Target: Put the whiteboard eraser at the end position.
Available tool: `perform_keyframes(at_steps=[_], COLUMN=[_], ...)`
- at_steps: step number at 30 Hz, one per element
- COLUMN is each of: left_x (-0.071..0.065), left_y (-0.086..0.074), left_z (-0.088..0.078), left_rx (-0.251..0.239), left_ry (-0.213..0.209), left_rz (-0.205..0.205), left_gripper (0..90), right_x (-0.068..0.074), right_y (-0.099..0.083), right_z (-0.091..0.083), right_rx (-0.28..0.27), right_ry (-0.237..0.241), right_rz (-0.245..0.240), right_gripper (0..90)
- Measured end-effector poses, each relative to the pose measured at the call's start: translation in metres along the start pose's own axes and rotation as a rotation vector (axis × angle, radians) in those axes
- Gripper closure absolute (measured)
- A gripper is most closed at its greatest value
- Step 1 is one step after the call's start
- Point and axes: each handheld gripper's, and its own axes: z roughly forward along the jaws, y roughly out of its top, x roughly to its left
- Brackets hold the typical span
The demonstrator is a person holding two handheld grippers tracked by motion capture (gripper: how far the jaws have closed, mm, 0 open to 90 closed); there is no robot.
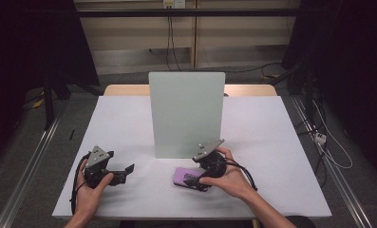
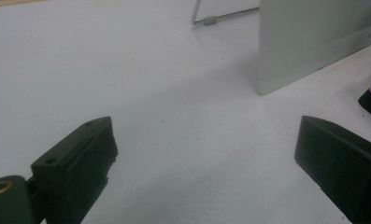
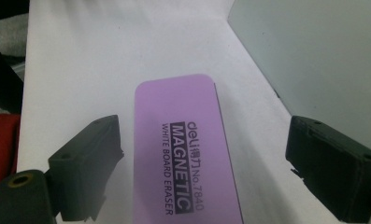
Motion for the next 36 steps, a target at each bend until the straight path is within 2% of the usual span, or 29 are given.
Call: perform_keyframes(at_steps=[5,13,18,22,26,33,36], left_x=[0.0,0.0,-0.002,-0.002,-0.003,-0.002,-0.002], left_y=[0.0,0.0,0.0,0.0,0.0,0.0,0.0], left_z=[0.0,0.0,0.0,0.0,0.0,-0.002,-0.002], left_rx=[0.001,-0.003,-0.002,0.002,-0.003,-0.011,-0.007], left_ry=[0.001,-0.001,-0.01,-0.013,-0.013,-0.009,-0.01], left_rz=[0.001,-0.008,-0.011,-0.01,-0.009,-0.014,-0.009], left_gripper=[5.3,5.3,5.3,5.3,5.3,5.3,5.3], right_x=[-0.002,-0.005,-0.009,-0.014,-0.018,-0.023,-0.024], right_y=[-0.004,-0.012,-0.02,-0.027,-0.034,-0.048,-0.056], right_z=[-0.006,-0.019,-0.028,-0.036,-0.044,-0.059,-0.066], right_rx=[-0.029,-0.068,-0.097,-0.112,-0.141,-0.171,-0.178], right_ry=[-0.013,-0.09,-0.15,-0.175,-0.221,-0.318,-0.336], right_rz=[0.007,0.054,0.108,0.152,0.196,0.244,0.262], right_gripper=[9.1,9.8,10.7,10.1,9.1,9.1,9.1])
